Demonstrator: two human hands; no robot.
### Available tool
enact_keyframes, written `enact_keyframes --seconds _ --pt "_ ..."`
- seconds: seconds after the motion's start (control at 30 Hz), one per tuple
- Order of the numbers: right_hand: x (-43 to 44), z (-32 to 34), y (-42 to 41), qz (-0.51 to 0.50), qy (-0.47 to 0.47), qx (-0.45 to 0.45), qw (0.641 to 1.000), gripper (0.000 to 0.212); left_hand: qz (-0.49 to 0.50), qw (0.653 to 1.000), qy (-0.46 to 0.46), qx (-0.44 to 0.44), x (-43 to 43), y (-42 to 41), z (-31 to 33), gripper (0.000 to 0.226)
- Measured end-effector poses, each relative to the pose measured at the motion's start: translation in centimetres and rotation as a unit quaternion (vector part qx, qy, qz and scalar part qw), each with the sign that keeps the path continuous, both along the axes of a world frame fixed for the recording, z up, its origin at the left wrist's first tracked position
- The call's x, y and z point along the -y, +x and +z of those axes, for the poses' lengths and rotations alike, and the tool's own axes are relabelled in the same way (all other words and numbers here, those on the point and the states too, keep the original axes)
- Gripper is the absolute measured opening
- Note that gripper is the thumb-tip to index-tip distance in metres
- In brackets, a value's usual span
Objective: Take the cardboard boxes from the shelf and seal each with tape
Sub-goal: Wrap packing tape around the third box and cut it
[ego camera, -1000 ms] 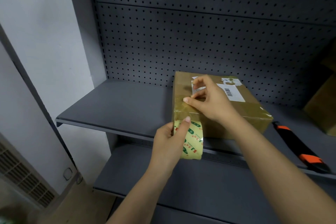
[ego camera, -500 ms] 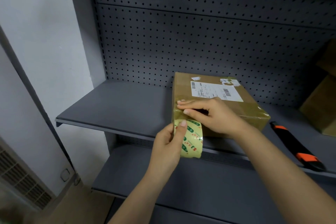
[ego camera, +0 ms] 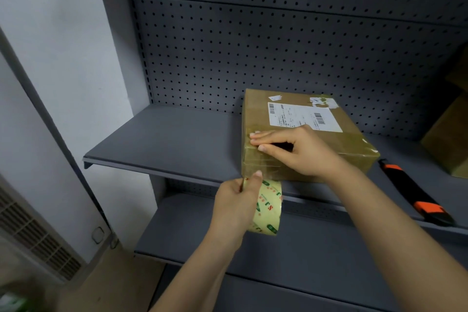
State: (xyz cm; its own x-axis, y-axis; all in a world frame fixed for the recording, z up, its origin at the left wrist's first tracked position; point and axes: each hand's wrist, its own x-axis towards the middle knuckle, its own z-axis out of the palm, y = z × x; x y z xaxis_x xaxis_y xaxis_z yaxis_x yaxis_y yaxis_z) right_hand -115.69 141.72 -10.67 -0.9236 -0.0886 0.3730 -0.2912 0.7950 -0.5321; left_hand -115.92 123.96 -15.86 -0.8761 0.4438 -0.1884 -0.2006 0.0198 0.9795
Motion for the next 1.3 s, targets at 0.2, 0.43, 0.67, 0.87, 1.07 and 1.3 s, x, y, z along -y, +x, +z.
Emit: enact_keyframes --seconds 0.2,0.43,0.67,0.87,1.07,1.3 --pt "0.3 0.1 0.1 -0.036 0.040 -0.006 0.999 0.033 0.016 0.999 0.001 -0.037 0.2 0.6 0.1 0.045" --pt "0.9 0.8 1.2 -0.050 0.088 0.036 0.994 0.036 0.032 0.995 0.026 -0.088 0.5 2.5 -0.4 0.037" --pt "1.4 0.5 3.3 -0.040 0.064 0.025 0.997 0.044 0.026 0.995 0.017 -0.092 1.1 3.9 -1.7 0.036" --pt "1.8 -0.3 3.3 -0.067 0.054 -0.061 0.994 0.035 0.075 0.992 0.035 -0.098 0.9 3.6 -2.0 0.030" --pt "2.5 -1.1 3.9 -0.088 0.084 -0.131 0.984 0.027 0.089 0.986 0.061 -0.126 0.2 3.1 -2.0 0.019" --pt "1.3 -0.6 5.5 -0.074 0.081 -0.085 0.990 0.029 0.101 0.984 0.038 -0.139 -1.1 3.6 -2.2 0.015"
